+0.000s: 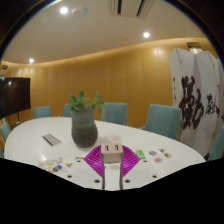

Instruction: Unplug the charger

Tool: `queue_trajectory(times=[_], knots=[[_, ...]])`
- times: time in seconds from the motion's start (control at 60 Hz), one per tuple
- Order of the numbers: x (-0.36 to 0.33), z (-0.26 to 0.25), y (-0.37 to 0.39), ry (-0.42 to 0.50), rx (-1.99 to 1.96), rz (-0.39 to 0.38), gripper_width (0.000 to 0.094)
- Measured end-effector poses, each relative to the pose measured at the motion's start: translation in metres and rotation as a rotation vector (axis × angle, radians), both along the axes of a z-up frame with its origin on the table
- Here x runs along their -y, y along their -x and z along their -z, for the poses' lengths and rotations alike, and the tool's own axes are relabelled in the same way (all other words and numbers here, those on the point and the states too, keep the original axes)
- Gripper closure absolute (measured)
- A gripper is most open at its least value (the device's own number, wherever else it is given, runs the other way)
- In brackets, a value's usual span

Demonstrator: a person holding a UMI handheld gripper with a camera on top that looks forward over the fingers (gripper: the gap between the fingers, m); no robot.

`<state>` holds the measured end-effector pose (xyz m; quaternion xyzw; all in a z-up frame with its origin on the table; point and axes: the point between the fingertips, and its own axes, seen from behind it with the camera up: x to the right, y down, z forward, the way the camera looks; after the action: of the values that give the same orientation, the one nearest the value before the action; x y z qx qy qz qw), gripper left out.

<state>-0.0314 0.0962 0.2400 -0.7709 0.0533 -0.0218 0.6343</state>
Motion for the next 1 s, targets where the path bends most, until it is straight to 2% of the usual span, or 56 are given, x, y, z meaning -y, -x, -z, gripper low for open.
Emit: queue_trajectory(times=[0.033,0.117,0.2,0.25,0.383,0.417,0.517,0.6,0.783,1.0], knots=[[0.009,0.047,-0.033,0.046,0.015,0.017,0.0726],[0.013,0.101,-0.084,0.193,0.037,0.053,0.0704],[0.027,0.156,-0.115,0.308,0.054,0.053,0.0673],[0.033,0.186,-0.126,0.346,0.059,0.043,0.0652],[0.047,0.218,-0.133,0.411,0.051,0.012,0.0575],[0.049,0.219,-0.134,0.411,0.049,0.007,0.0505],[0.059,0.213,-0.139,0.401,0.064,0.009,0.0207],[0.073,0.197,-0.139,0.393,0.072,0.012,0.0054],[0.132,0.15,-0.13,0.374,0.086,0.034,0.0065],[0.236,0.088,-0.106,0.358,0.12,0.068,0.0067]])
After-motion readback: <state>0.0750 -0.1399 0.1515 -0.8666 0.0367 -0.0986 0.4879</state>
